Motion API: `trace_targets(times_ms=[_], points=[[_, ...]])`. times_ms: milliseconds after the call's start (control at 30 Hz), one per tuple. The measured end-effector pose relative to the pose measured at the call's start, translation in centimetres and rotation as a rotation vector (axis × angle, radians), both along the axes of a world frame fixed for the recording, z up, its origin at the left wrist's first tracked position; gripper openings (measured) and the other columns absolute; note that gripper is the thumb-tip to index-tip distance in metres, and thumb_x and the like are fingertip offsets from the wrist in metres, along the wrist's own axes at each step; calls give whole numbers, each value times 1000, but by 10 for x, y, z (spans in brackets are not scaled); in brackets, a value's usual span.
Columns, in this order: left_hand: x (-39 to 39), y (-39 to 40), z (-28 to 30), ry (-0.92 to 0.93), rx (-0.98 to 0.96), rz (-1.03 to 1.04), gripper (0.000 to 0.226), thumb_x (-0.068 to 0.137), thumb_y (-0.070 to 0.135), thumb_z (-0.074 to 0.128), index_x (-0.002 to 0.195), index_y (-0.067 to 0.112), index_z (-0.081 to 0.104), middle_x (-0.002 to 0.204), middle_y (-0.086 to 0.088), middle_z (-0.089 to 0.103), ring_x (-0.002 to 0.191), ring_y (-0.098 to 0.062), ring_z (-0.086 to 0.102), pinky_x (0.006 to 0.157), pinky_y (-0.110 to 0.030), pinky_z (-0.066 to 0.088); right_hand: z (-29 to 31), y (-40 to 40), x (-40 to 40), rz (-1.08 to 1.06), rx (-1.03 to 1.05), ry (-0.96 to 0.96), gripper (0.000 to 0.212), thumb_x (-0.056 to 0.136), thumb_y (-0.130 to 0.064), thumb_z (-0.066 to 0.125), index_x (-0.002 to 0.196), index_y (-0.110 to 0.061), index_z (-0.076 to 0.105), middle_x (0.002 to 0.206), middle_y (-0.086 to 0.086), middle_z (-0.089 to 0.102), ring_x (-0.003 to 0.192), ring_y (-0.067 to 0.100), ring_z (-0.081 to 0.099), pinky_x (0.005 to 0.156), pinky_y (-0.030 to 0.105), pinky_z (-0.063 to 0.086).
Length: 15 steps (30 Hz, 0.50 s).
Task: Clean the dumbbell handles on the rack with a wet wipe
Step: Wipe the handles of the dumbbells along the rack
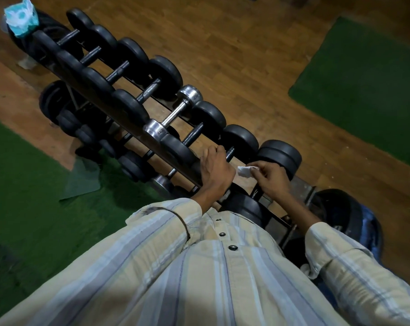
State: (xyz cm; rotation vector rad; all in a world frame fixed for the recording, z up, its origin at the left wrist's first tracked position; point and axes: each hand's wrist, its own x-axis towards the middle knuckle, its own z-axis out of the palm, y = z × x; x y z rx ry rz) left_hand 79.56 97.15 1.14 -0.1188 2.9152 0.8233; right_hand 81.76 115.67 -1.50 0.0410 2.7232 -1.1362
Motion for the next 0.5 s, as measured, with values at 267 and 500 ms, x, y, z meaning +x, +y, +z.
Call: trace_targets(times_ms=[267, 500], points=[[14, 16, -4, -34, -16, -81, 36, 77, 9, 56, 113, 8, 60, 116, -13, 57, 110, -32, 50, 97, -41, 43, 1, 32, 44, 567, 409, 21, 56, 75, -9, 59, 125, -32, 72, 121, -12, 69, 104, 20, 51, 79, 37, 38], [14, 17, -7, -41, -31, -62, 30, 78, 9, 59, 108, 9, 60, 114, -11, 58, 110, -31, 52, 99, -41, 43, 1, 53, 26, 642, 781, 47, 79, 77, -16, 63, 152, -28, 42, 154, -9, 49, 110, 24, 47, 79, 37, 34]])
